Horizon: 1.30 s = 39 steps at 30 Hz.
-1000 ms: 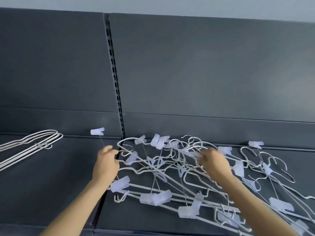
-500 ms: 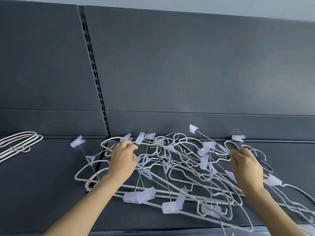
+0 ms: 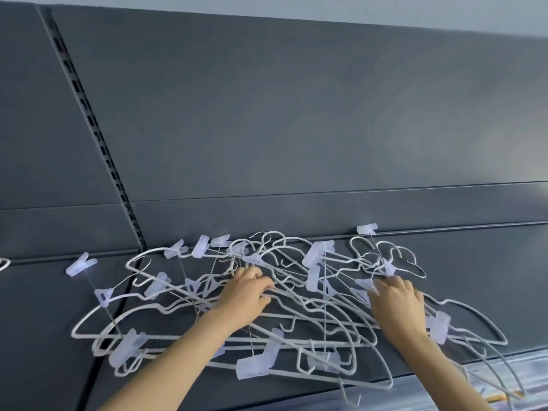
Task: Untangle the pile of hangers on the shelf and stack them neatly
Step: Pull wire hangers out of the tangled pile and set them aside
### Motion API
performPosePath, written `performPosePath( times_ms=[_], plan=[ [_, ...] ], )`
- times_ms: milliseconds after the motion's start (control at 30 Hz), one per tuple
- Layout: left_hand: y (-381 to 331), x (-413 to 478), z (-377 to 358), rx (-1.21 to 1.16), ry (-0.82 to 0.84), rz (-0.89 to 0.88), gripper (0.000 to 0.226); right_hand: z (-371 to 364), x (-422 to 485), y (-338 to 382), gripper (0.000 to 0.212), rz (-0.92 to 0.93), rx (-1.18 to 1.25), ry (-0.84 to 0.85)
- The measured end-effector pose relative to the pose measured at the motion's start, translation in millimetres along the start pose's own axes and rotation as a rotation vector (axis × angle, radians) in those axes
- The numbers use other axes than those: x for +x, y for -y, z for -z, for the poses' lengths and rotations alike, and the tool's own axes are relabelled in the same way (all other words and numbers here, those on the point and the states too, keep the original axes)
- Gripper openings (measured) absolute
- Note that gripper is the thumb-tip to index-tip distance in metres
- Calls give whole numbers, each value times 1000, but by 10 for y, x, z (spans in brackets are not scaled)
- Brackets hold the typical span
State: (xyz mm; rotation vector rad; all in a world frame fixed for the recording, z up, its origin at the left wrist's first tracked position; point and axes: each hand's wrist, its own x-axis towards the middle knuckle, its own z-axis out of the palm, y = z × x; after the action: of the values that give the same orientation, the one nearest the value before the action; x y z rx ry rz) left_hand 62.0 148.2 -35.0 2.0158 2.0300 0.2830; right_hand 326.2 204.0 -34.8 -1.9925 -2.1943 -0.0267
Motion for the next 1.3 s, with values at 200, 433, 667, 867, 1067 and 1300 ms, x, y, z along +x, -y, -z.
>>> performPosePath(
  times_ms=[200,433,667,867,1067,1300],
  plan=[
    [19,13,-25,-112,-57,-6,28,190,-18,703,29,245,315,183],
    [253,130,213,-65,-215,95,32,76,-60,1091,16,264,146,365],
    [380,445,239,1,-144,137,17,49,-111,1047,14,268,213,218],
    [458,351,592,-295,-288,76,18,230,-49,949,15,287,222,83],
    [786,219,1036,-348,-515,122,18,468,87,637,17,193,314,-62],
    [977,-38,919,-306,-516,88,22,698,246,377,15,121,289,-127]
  ],
)
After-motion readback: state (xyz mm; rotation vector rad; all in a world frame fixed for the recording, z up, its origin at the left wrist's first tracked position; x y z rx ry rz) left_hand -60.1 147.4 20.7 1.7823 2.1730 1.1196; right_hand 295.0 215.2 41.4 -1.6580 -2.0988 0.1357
